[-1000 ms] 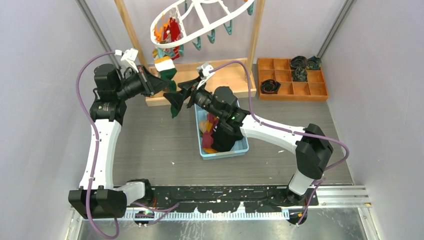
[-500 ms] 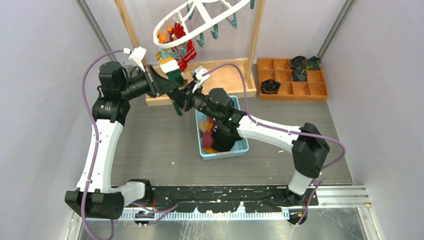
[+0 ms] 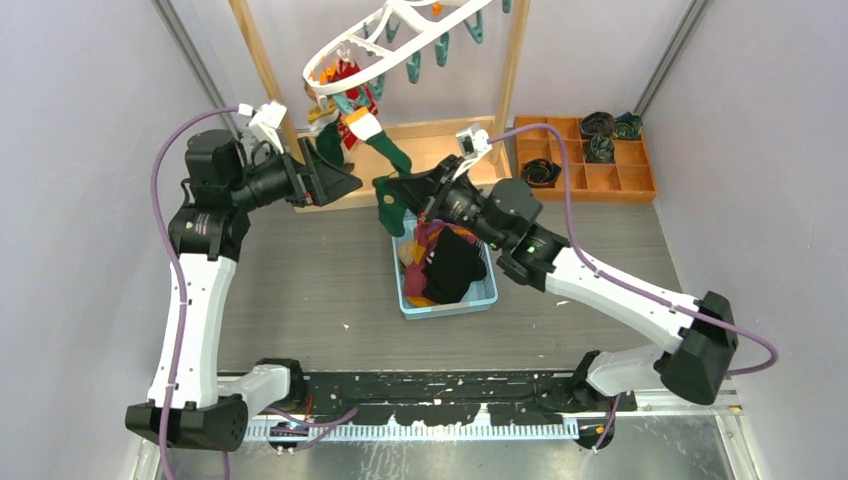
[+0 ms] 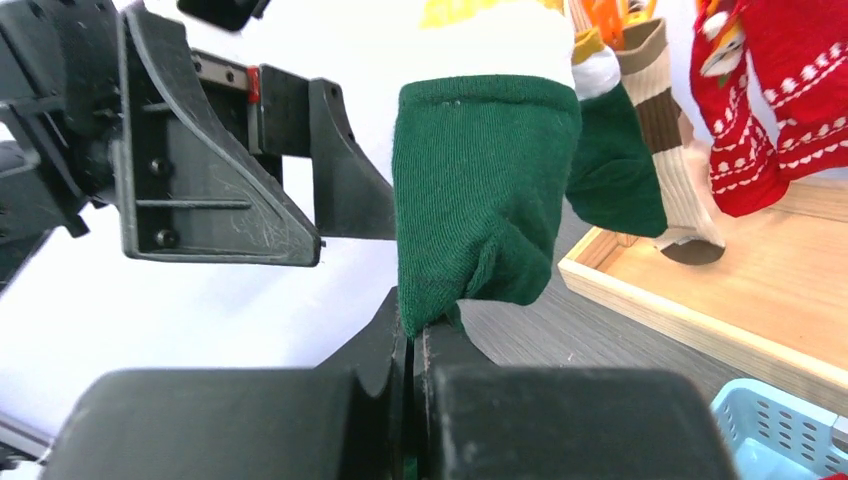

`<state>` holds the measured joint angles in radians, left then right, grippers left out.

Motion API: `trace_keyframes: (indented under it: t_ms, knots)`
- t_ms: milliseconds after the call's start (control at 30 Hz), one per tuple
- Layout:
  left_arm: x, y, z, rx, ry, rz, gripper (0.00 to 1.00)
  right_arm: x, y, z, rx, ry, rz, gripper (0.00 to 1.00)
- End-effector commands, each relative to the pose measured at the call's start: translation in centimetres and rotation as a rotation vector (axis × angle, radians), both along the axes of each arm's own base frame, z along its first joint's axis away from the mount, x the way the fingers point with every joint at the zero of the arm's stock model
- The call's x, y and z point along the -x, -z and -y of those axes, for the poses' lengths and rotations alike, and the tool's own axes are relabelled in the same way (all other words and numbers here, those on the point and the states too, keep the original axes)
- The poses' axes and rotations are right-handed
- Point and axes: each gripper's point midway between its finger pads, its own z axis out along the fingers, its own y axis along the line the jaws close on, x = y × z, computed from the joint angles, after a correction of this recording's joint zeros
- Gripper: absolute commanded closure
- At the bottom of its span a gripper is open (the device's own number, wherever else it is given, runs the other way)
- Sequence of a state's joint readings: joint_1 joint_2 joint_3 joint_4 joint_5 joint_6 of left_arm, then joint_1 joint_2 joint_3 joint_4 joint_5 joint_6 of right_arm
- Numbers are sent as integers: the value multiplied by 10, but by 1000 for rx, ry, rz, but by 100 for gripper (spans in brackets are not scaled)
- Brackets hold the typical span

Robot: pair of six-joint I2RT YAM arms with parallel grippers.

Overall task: Remove the socks clipped to the hanger
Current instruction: Remove the sock from the hanger.

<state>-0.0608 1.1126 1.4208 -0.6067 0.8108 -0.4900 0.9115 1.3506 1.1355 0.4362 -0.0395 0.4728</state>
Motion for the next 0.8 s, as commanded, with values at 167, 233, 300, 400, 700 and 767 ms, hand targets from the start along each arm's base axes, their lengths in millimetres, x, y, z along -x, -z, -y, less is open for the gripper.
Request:
trace_keyframes:
  t_ms: [167, 233, 300, 400, 700, 767]
  knots:
    - [17, -30, -27, 14, -123, 80, 4, 35, -29, -15, -71, -206, -91, 99]
    - [20, -35, -32, 19, -146, 90, 4, 43, -44, -29, -96, -270, -93, 99]
    - [24, -37, -33, 20, -152, 98, 5, 54, -63, -31, -145, -328, -96, 99]
    - [30, -39, -31, 33, -142, 92, 6, 72, -94, -15, -225, -382, -67, 99]
    - [49, -53, -18, 118, -62, 98, 15, 100, -139, 66, -346, -333, 0, 99]
    - [52, -53, -15, 130, -40, 90, 16, 99, -134, 73, -355, -323, -18, 99]
